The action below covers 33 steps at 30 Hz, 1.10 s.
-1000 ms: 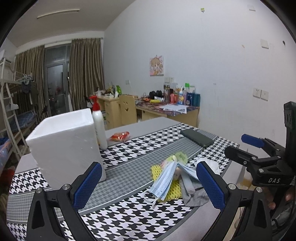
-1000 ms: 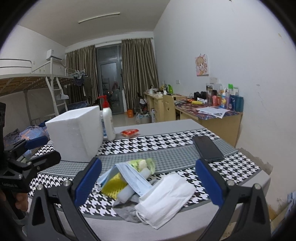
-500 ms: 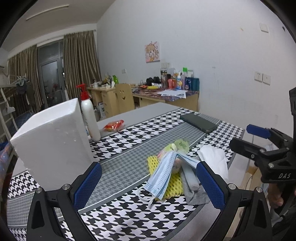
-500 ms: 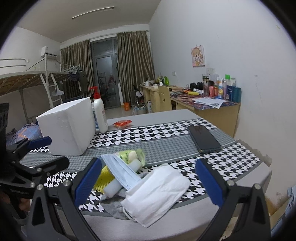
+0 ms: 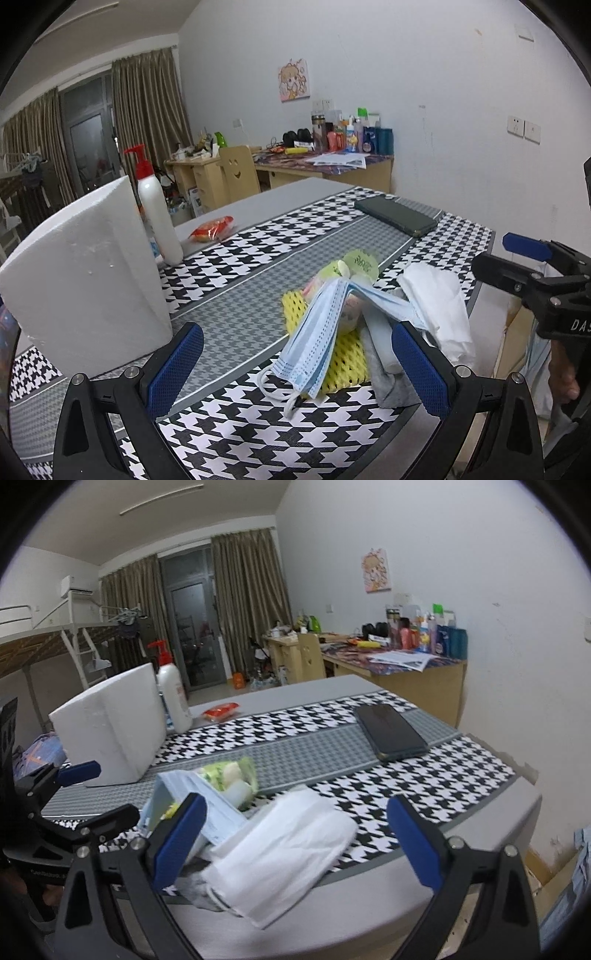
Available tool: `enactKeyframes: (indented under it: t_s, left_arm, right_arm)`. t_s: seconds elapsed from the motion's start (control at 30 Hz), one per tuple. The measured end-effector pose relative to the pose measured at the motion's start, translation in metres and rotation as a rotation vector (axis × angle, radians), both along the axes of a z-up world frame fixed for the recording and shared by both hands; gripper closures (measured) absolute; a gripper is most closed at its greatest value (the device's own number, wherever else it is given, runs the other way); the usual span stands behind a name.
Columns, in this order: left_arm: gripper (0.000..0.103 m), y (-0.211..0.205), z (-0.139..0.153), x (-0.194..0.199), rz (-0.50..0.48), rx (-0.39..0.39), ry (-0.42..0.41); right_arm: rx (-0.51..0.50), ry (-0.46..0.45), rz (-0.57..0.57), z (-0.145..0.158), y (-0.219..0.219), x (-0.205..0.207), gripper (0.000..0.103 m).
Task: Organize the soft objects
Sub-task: 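Close the left tool on the blue face mask and lift it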
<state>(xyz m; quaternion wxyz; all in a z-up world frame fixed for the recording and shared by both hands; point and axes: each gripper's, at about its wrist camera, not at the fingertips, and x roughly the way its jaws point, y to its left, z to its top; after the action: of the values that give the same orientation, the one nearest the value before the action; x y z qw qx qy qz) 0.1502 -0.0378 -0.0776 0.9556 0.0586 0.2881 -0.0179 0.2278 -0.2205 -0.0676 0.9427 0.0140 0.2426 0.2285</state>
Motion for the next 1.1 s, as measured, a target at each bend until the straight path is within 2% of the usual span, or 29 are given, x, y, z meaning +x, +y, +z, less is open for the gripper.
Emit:
enactKeyframes:
  t_s: [0.1, 0.3, 0.4, 0.47, 0.6, 0.67, 0.7, 0.77, 0.83, 0.87, 1.0, 1.1]
  left_arm:
    - [0.002, -0.003, -0.003, 0.004, -0.001, 0.015, 0.009]
    - [0.017, -0.006, -0.008, 0.018, 0.007, 0.043, 0.041]
    - [0.029, -0.007, -0.011, 0.024, 0.002, 0.041, 0.065]
    - [0.041, -0.007, -0.014, 0.029, -0.002, 0.040, 0.084]
    - [0.052, -0.008, -0.021, 0.033, -0.014, 0.030, 0.115]
    - [0.063, -0.009, -0.023, 0.034, -0.019, 0.021, 0.128]
    - [0.065, -0.009, -0.024, 0.035, -0.022, 0.020, 0.131]
    - [0.081, -0.008, -0.025, 0.036, -0.022, 0.023, 0.138]
    - [0.084, -0.008, -0.027, 0.037, -0.025, 0.026, 0.143]
    - [0.090, -0.009, -0.028, 0.038, -0.027, 0.029, 0.146]
    - [0.094, -0.007, -0.026, 0.036, -0.032, 0.019, 0.142]
    - [0.095, -0.005, -0.023, 0.035, -0.034, 0.005, 0.133]
  right_arm:
    - [0.000, 0.015, -0.006, -0.003, -0.002, 0.003, 0.003]
    - [-0.007, 0.043, -0.010, -0.012, -0.005, 0.010, 0.003]
    - [-0.003, 0.055, -0.013, -0.015, -0.007, 0.013, 0.003]
    - [-0.007, 0.066, -0.016, -0.017, -0.008, 0.015, 0.003]
    - [-0.009, 0.084, -0.017, -0.022, -0.007, 0.019, 0.003]
    - [-0.010, 0.093, -0.017, -0.023, -0.008, 0.021, 0.003]
    - [-0.009, 0.097, -0.017, -0.024, -0.008, 0.022, 0.003]
    - [-0.014, 0.112, -0.017, -0.027, -0.007, 0.025, 0.003]
    - [-0.027, 0.125, -0.019, -0.030, -0.005, 0.027, 0.003]
    - [-0.028, 0.128, -0.016, -0.031, -0.004, 0.028, 0.004]
    - [-0.032, 0.139, -0.007, -0.034, -0.002, 0.029, 0.009]
    - [-0.041, 0.161, -0.007, -0.038, 0.002, 0.032, 0.017]
